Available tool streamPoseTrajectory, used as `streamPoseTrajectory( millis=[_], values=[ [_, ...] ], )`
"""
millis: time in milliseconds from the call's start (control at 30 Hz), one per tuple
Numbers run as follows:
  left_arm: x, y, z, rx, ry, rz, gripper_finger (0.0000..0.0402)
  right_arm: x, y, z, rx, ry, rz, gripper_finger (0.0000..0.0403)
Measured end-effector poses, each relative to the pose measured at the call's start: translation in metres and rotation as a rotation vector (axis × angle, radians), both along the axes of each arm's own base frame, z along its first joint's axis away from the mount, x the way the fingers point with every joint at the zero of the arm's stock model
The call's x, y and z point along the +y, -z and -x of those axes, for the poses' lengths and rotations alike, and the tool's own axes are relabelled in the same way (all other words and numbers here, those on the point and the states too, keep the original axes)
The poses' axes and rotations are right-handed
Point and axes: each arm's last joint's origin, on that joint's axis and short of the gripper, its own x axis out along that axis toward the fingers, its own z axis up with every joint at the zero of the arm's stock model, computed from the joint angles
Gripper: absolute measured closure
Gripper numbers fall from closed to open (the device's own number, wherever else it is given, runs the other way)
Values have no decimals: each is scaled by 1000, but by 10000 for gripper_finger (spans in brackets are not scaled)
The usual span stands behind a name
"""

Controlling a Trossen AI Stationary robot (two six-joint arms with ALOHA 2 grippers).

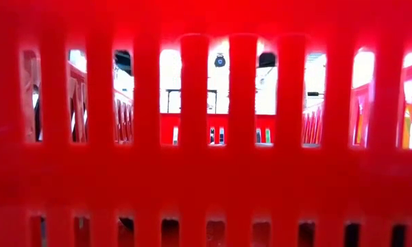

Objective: Pick & Place Travel size toiletries
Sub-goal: Put the razor into the top black bin

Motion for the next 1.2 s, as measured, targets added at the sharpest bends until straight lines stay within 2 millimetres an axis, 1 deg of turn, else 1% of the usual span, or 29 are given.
streamPoseTrajectory(
  millis=[67, 133, 267, 400, 600, 733, 933, 1200],
  values=[
    [-10, -7, 0, 20, 0, -48, 245, 0, 0, 0, -1, 0, -1, 401],
    [-19, -9, 3, 56, 2, -107, 245, 0, 0, 0, 0, 0, -2, 401],
    [-31, -5, 10, 138, 13, -170, 245, 0, 0, 0, 0, 0, -2, 401],
    [-37, 1, 17, 219, 42, -193, 245, 0, 0, 0, -1, -9, -7, 401],
    [-37, 9, 21, 286, 36, -197, 245, 3, 0, -1, -3, -35, -15, 401],
    [-36, 28, 23, 365, 7, -192, 245, 7, 0, -1, -2, -49, -12, 401],
    [-36, 50, 23, 434, -18, -184, 245, 10, 0, -1, 2, -73, 14, 401],
    [-36, 66, 22, 492, -22, -193, 245, 9, 0, -1, 3, -57, 21, 401]
  ],
)
